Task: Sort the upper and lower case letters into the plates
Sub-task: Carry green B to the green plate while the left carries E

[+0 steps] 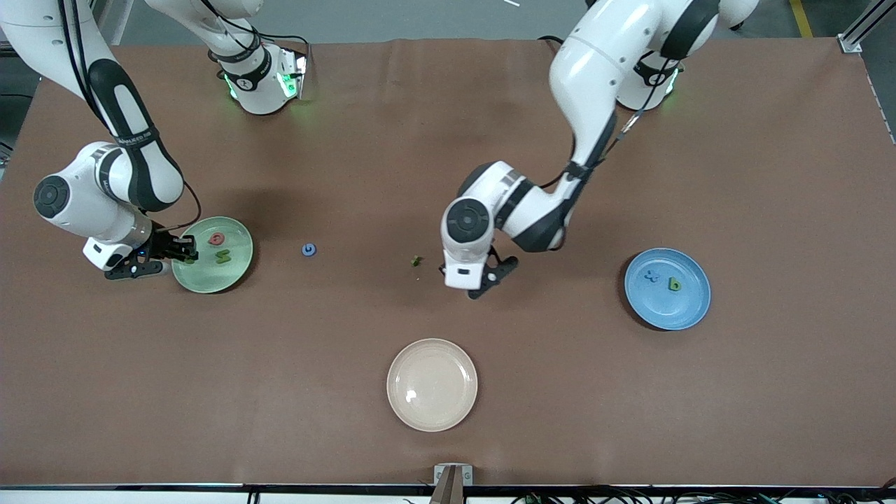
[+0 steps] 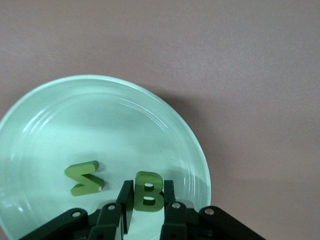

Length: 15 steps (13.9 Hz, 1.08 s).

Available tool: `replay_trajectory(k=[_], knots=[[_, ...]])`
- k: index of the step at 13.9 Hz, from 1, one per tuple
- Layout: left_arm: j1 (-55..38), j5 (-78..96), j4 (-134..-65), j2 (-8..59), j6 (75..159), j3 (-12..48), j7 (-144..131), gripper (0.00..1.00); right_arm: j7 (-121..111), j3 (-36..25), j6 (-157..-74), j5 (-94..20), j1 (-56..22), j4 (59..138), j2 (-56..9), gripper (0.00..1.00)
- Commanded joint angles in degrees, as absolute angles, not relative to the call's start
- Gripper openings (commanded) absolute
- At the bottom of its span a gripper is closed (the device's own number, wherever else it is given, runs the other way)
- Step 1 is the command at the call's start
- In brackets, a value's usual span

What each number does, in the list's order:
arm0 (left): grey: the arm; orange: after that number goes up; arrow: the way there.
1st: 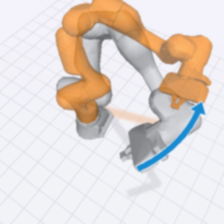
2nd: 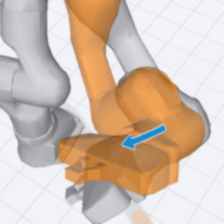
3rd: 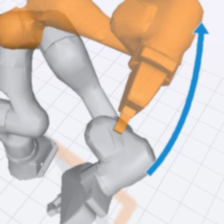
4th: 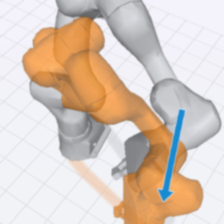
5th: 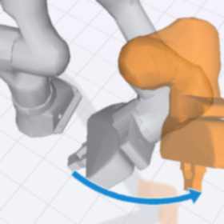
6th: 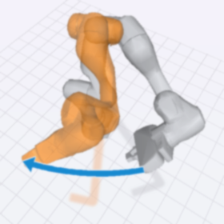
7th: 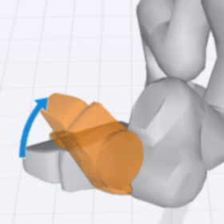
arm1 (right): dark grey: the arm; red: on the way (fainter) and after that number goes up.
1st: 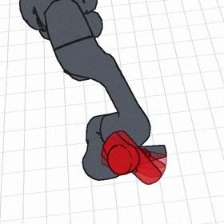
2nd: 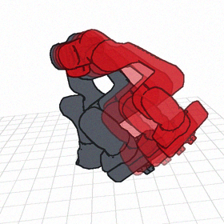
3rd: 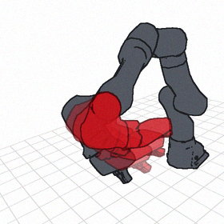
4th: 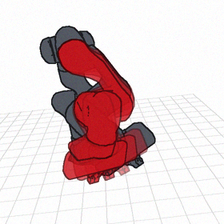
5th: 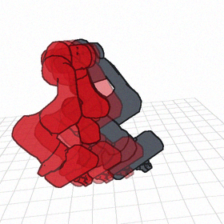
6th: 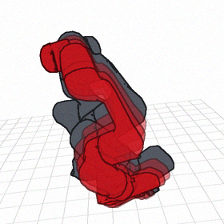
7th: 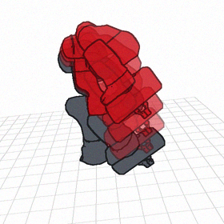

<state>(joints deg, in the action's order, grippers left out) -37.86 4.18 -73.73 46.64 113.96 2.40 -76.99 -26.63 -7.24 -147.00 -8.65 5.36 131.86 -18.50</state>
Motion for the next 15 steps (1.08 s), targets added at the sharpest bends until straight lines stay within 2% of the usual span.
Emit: replay_trajectory(k=[1, 6, 7, 8, 9, 12, 15], knots=[[-33.85, 3.08, -76.54, 41.15, 111.36, 2.55, -76.29, 0.0, -28.21, -6.15, -150.72, -8.88, 6.68, 133.51, -19.33, 0.1], [-24.72, -2.98, -91.2, 29.81, 111.45, 2.72, -73.58, 0.0, -28.21, -6.06, -151.26, -8.88, 6.5, 133.42, -19.86, 0.13], [-22.7, -3.08, -92.88, 29.27, 111.45, 2.64, -71.04, 0.0, -28.13, -6.06, -151.09, -8.96, 6.42, 133.42, -19.86, 0.26], [-20.59, -3.08, -93.42, 29.27, 111.45, 2.72, -68.93, 0.0, -27.95, -6.06, -150.91, -8.96, 6.33, 133.33, -19.78, 0.65], [-18.39, -3.08, -94.21, 29.44, 111.45, 2.81, -67.25, 0.0, -27.78, -6.06, -150.91, -8.96, 6.15, 133.33, -19.78, 0.97], [-12.24, -3.16, -97.28, 29.36, 112.06, 2.72, -60.32, 0.0, -27.25, -5.89, -148.29, -8.96, 5.1, 132.72, -17.85, 0.99], [-7.31, -3.16, -98.26, 29.62, 112.67, 2.9, -54.95, 0.0, -19.21, -5.63, -140.47, -9.05, 1.34, 131.58, -14.25, 0.98]])
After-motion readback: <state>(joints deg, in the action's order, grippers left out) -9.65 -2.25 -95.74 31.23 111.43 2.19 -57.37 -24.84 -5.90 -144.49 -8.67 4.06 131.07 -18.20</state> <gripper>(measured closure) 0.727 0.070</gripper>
